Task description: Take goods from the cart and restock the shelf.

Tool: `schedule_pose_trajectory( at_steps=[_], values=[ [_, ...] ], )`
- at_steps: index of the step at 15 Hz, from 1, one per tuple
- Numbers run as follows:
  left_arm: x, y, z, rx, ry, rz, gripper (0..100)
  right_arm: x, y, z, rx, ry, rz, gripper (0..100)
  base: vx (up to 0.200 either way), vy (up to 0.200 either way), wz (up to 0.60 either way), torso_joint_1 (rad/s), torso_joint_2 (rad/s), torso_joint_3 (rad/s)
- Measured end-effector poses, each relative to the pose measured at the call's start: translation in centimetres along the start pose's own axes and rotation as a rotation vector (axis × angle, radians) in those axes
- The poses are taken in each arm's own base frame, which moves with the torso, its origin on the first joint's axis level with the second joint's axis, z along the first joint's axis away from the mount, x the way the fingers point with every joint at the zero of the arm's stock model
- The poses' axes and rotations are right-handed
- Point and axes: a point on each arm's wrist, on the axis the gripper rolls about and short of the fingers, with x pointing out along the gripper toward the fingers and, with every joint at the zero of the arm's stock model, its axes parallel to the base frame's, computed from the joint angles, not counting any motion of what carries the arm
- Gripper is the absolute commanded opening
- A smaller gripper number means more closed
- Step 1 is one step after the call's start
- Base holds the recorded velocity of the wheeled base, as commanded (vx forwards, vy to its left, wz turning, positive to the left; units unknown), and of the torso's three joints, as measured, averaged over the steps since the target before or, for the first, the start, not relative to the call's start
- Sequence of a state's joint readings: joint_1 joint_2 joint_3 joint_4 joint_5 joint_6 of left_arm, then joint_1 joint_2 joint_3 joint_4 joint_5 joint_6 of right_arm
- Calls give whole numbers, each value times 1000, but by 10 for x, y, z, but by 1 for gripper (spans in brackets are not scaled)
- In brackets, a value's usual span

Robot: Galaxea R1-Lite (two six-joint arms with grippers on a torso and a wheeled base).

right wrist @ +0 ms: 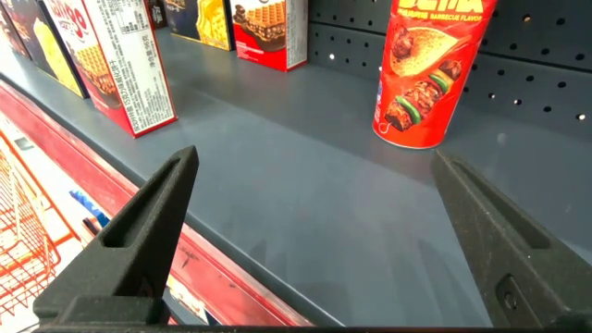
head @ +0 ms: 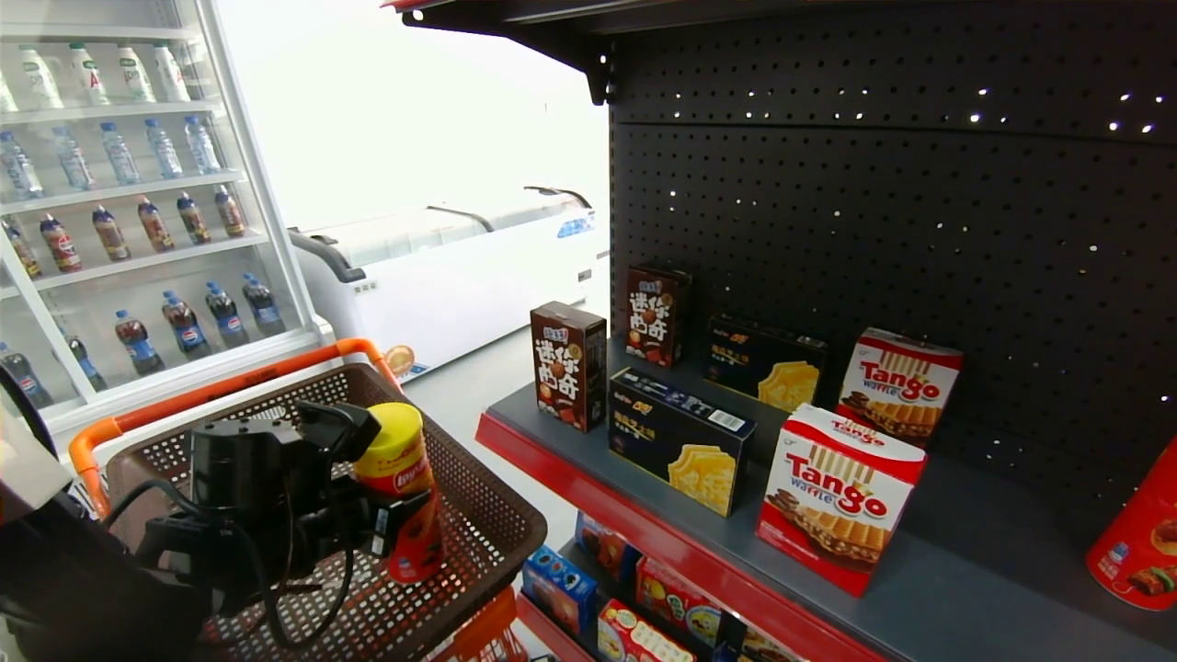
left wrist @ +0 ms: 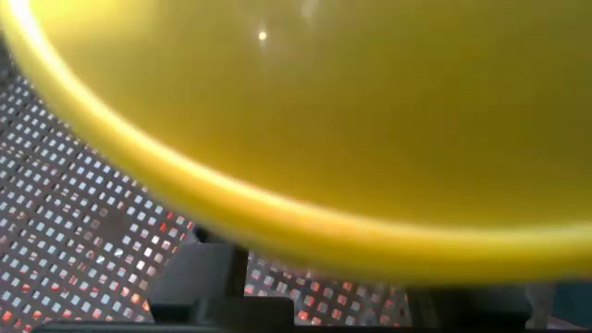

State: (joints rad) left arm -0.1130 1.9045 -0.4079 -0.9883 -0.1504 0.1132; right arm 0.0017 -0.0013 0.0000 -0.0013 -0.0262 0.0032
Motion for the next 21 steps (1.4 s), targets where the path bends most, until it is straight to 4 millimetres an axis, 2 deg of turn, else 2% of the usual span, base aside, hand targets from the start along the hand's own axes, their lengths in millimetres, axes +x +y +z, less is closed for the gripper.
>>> schedule_pose_trajectory(
  at_steps=[4,9,11,14,16,19,21],
  values=[
    [-22,-2,28,4,-30,-3,0,0,0,0,0,0,0,100,0,0,0,0,0,0],
    [-65,-2,87,30,-177,-3,0,0,0,0,0,0,0,100,0,0,0,0,0,0],
    [-82,-4,99,40,-215,-60,0,0,0,0,0,0,0,100,0,0,0,0,0,0],
    [-109,-9,103,25,-214,-93,0,0,0,0,0,0,0,100,0,0,0,0,0,0],
    [-124,-10,121,26,-296,-94,0,0,0,0,0,0,0,100,0,0,0,0,0,0],
    [-134,-16,142,45,-373,-130,0,0,0,0,0,0,-1,100,0,0,0,0,0,0],
    [-135,-28,150,65,-364,-209,0,0,0,0,0,0,0,100,0,0,0,0,0,0]
  ],
)
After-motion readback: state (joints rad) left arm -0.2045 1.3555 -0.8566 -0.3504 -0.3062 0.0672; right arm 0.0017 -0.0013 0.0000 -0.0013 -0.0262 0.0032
